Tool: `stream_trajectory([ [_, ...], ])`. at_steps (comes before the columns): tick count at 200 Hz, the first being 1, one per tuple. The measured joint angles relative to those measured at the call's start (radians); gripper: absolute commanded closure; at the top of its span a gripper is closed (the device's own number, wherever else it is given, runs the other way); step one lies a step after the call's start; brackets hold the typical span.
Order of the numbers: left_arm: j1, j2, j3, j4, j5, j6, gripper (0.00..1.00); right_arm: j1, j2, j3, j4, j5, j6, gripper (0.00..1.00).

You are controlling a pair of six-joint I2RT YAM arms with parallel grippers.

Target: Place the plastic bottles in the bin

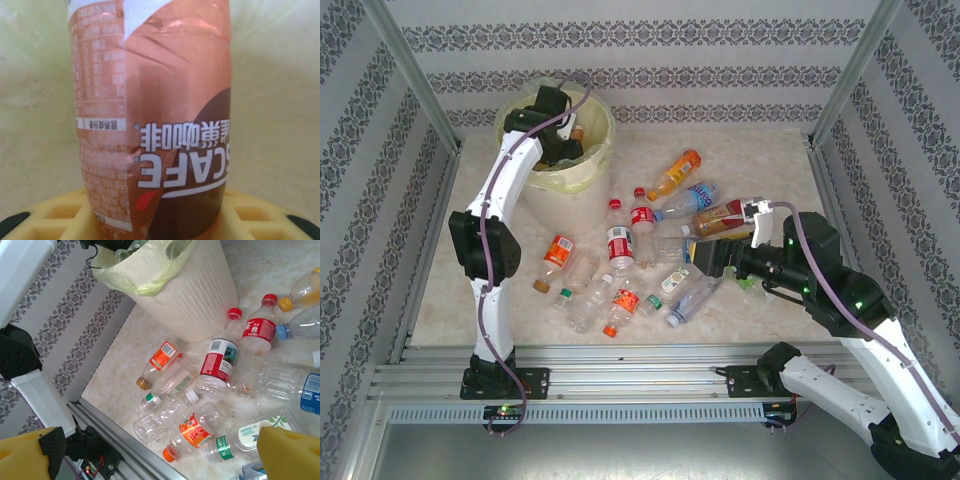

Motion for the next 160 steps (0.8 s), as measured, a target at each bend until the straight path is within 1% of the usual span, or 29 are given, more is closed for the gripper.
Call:
stream_trajectory([
  [33, 0.000, 0.000, 0.002, -0.003, 0.000, -0.006, 0.31, 0.000, -0.006, -0.015, -0.013, 0.001, 0.007, 0.02],
  [51, 0.000, 0.000, 0.010, -0.009, 0.000, -0.015, 0.24, 0.000, -0.006, -0.017, -0.025, 0.025, 0.019, 0.02],
  [55, 0.000, 0.000, 0.014, -0.011, 0.000, -0.016, 0.21, 0.000, -0.006, -0.017, -0.029, 0.033, 0.026, 0.02],
  [64, 0.000, -0.001, 0.027, -0.016, 0.000, -0.022, 0.10, 0.000, -0.005, -0.017, -0.037, 0.055, 0.039, 0.02],
  [74, 0.000, -0.002, 0.045, -0.021, 0.000, -0.019, 0.00, 0.000, -0.003, -0.017, -0.050, 0.079, 0.054, 0.02],
  [100, 0.000, -0.003, 0.128, -0.040, 0.002, -0.027, 0.00, -0.001, 0.016, -0.007, -0.090, 0.125, 0.086, 0.02],
  [127, 0.000, -0.022, 0.212, -0.053, 0.006, -0.037, 0.00, -0.015, 0.020, -0.007, -0.100, 0.142, 0.095, 0.02],
  [160, 0.000, -0.103, 0.228, -0.052, 0.010, -0.057, 0.00, -0.020, 0.005, -0.005, -0.086, 0.143, 0.074, 0.02],
])
